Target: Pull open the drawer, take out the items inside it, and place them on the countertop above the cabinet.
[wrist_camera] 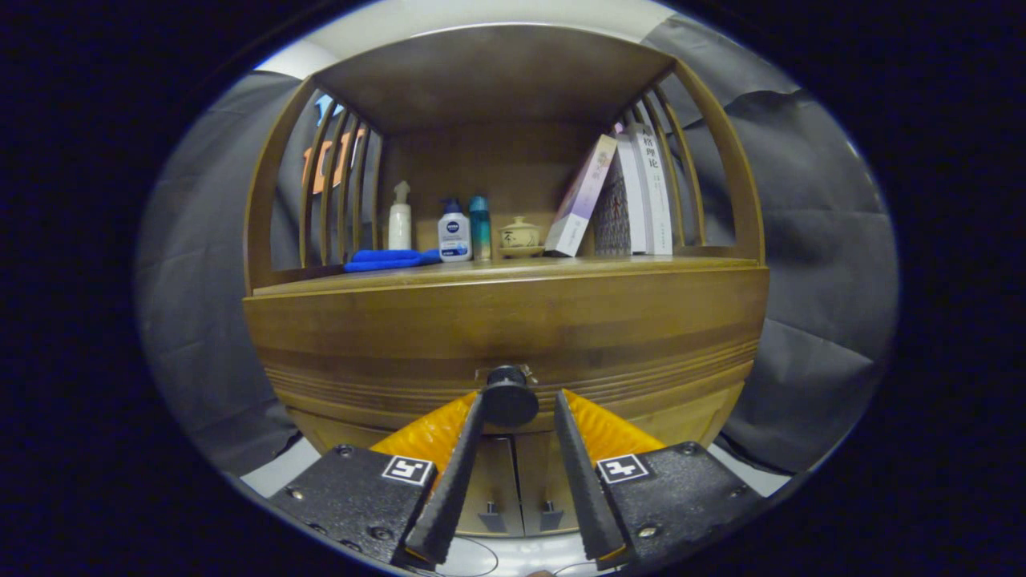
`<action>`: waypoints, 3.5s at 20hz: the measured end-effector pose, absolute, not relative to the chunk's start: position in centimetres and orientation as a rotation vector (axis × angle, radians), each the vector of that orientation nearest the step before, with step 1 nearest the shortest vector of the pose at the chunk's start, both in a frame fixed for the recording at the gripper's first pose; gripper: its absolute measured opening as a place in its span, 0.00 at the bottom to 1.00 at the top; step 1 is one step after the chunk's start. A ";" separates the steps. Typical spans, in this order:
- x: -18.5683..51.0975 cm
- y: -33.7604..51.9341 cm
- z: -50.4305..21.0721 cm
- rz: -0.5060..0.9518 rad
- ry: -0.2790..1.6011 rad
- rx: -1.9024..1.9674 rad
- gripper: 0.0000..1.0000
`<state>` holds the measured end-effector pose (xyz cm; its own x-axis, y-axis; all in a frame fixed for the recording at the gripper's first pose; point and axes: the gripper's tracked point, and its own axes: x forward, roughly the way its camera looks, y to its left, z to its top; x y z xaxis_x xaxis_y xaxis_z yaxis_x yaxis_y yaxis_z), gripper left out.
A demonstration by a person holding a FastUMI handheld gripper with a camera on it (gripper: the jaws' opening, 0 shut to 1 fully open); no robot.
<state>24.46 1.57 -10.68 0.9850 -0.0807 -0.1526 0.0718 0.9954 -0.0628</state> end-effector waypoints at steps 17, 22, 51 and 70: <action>27.9 1.7 -11.1 -0.104 0.182 -0.055 0.52; 28.0 1.7 -11.2 -0.089 0.212 -0.038 0.42; 13.0 2.0 -12.5 -0.068 0.243 -0.056 0.37; 6.0 3.1 -13.7 0.021 0.300 -0.055 0.37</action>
